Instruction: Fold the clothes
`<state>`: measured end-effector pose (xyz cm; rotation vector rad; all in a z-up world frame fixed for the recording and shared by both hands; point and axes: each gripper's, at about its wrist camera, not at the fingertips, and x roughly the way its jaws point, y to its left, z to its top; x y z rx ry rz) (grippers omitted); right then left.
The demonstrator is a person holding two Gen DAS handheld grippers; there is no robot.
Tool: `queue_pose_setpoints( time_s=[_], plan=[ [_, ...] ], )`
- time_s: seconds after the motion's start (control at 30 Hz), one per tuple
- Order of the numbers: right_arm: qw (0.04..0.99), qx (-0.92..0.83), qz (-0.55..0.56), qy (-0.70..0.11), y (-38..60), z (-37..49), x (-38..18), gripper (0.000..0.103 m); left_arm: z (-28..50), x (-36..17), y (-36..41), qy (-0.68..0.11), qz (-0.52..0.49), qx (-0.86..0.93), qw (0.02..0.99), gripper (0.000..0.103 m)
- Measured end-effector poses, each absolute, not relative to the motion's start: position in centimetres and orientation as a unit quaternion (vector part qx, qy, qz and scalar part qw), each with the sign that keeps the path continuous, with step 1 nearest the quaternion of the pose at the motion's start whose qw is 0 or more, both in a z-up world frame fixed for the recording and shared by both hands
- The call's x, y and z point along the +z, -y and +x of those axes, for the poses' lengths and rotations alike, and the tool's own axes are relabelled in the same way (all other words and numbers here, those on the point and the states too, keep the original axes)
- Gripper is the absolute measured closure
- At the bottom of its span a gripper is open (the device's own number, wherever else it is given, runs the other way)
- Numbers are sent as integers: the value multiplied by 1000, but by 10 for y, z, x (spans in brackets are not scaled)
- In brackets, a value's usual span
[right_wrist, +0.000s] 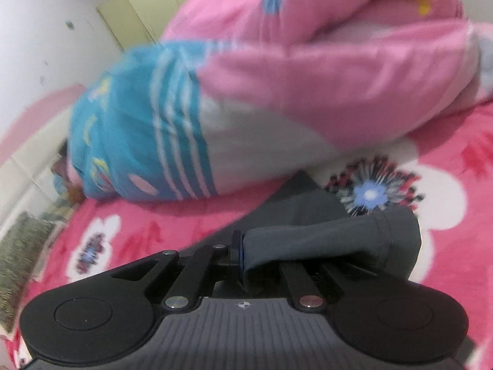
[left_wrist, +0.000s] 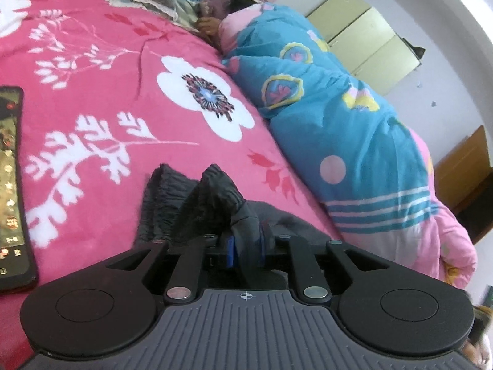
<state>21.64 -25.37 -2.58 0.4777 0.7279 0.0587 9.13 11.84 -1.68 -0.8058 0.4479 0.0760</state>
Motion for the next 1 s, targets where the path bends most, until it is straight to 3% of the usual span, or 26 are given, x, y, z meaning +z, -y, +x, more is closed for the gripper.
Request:
queue_pose_setpoints(
  time_s=[0.07, 0.1, 0.17, 0.23, 0.4, 0.7, 1.0],
  plan=[
    [892, 20, 233, -387, 252, 235, -46, 89, 92, -21, -118, -210, -380, 33, 900, 64],
    [885, 18, 234, -401, 252, 241, -54, 85, 89, -20, -115, -204, -368, 29, 907, 59],
    [881, 15, 230, -413, 252, 246, -59, 70, 82, -18, -110, -194, -351, 26, 915, 40],
    [883, 17, 214, -418, 252, 244, -57, 61, 73, -14, -106, -183, -333, 18, 925, 33],
    [895, 26, 138, -422, 245, 228, -32, 39, 59, -7, -98, -181, -307, -29, 934, 32],
    [938, 39, -21, -343, 222, 155, 45, 37, 16, -16, -107, -163, -247, -31, 955, 33],
    [893, 307, -136, -300, 77, 130, 51, 37, 25, -25, -128, -173, -246, -3, 954, 38]
  ],
)
